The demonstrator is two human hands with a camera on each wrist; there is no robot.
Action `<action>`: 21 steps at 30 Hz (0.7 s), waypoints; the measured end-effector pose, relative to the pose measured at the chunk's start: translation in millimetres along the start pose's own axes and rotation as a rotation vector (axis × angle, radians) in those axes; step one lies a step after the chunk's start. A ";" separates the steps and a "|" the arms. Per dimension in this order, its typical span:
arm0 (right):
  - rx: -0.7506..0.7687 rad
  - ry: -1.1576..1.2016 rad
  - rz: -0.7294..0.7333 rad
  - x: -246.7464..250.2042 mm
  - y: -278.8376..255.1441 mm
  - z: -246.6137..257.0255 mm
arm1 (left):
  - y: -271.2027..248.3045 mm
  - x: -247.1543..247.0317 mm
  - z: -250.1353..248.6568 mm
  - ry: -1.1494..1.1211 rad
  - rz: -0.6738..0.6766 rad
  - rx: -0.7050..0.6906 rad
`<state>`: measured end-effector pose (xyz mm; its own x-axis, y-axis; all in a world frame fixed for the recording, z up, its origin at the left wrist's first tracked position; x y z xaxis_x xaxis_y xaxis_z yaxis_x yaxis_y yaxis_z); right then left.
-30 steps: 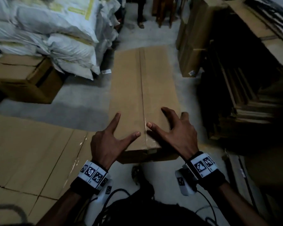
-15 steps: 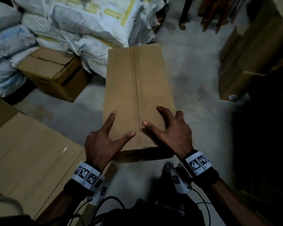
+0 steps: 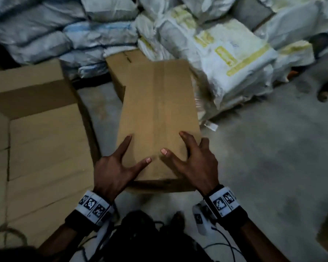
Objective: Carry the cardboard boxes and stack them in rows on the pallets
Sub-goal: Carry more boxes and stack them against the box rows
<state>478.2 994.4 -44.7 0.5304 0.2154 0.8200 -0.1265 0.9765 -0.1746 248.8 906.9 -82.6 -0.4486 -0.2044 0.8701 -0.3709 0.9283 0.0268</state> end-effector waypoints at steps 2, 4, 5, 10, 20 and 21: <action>0.078 -0.027 0.041 -0.5 39.4 15.9 | 17.2 -0.1 0.5 0.004 -0.058 0.093; 0.142 -0.042 0.090 -4.2 78.2 35.3 | 38.7 1.3 4.6 0.008 -0.105 0.167; 0.168 -0.056 0.122 -9.2 97.2 45.2 | 49.9 1.3 9.1 0.010 -0.127 0.197; 0.312 -0.119 0.280 -55.6 193.6 104.5 | 111.8 -4.6 53.7 0.012 -0.209 0.367; 0.642 -0.308 0.533 -185.4 354.5 289.5 | 239.3 18.4 184.8 -0.084 -0.277 0.690; 0.684 -0.318 0.559 -199.7 367.0 312.3 | 249.6 25.2 198.9 -0.099 -0.291 0.729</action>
<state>64.0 1306.3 -102.3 0.0027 0.5393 0.8421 -0.8124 0.4922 -0.3126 -16.9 1071.7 -152.0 -0.3092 -0.4666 0.8287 -0.9086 0.4022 -0.1126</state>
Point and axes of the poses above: each hand's wrist, its own y-axis towards the middle knuckle, its own x-axis out of the back of the hand, z = x × y, the point moved 4 cm from there along y, towards the middle knuckle, and after that the axes turned 7 degrees about -x, right-handed, at the moved point
